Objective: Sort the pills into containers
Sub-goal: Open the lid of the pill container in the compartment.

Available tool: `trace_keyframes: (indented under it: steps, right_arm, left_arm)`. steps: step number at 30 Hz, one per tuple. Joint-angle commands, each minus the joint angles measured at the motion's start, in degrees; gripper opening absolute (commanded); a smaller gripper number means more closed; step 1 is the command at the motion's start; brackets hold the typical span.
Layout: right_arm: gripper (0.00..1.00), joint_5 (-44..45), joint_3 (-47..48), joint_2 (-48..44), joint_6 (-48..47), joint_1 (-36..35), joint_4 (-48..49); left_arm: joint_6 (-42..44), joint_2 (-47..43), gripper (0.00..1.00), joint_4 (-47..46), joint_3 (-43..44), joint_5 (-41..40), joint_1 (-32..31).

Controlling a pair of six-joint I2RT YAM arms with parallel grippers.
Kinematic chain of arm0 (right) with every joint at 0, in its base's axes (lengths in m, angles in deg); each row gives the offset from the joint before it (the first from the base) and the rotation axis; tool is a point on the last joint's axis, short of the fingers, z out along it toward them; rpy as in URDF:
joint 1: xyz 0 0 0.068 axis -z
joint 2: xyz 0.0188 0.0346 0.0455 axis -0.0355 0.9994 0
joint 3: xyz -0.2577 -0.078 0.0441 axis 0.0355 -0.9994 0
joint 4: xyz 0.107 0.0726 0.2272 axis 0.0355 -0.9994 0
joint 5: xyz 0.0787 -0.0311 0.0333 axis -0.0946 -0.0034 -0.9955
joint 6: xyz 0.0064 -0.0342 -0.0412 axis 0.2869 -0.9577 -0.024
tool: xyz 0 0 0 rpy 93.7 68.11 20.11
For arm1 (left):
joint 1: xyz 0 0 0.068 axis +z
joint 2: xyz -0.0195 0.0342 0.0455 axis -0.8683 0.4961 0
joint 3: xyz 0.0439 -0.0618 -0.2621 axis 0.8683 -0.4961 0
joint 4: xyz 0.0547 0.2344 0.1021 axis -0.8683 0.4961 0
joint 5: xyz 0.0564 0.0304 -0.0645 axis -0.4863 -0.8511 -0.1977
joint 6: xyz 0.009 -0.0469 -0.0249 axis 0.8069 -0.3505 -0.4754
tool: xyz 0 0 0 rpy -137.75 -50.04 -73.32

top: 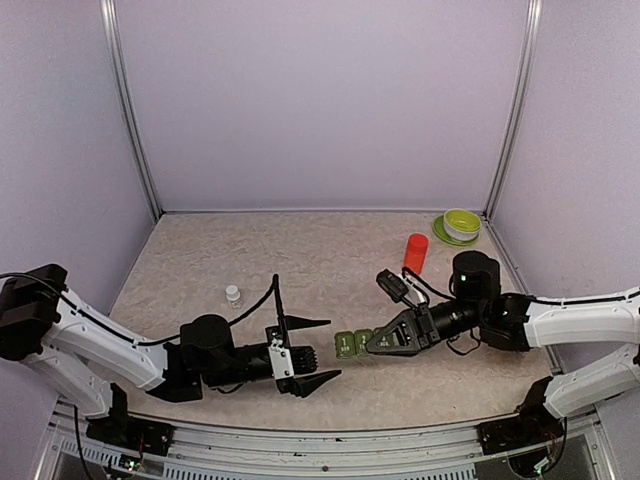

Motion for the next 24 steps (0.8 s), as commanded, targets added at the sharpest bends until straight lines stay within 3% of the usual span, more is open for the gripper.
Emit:
trace_keyframes:
  steps: [1, 15, 24]
  right_arm:
    - [0.22, -1.40, -0.74, 1.06, 0.20, -0.99, 2.83]
    - [0.21, -3.05, -1.14, 4.45, 1.38, -1.88, 6.10]
    - [0.21, -4.16, -0.99, 6.44, 1.82, -1.84, 7.31]
  left_arm:
    - [-0.11, 1.21, 0.81, 0.62, 2.29, 2.17, -0.37]
    - [1.22, 1.79, 0.71, 2.34, 3.38, 4.34, -0.64]
    - [1.44, 1.13, 0.57, 2.40, 2.26, 5.35, -0.68]
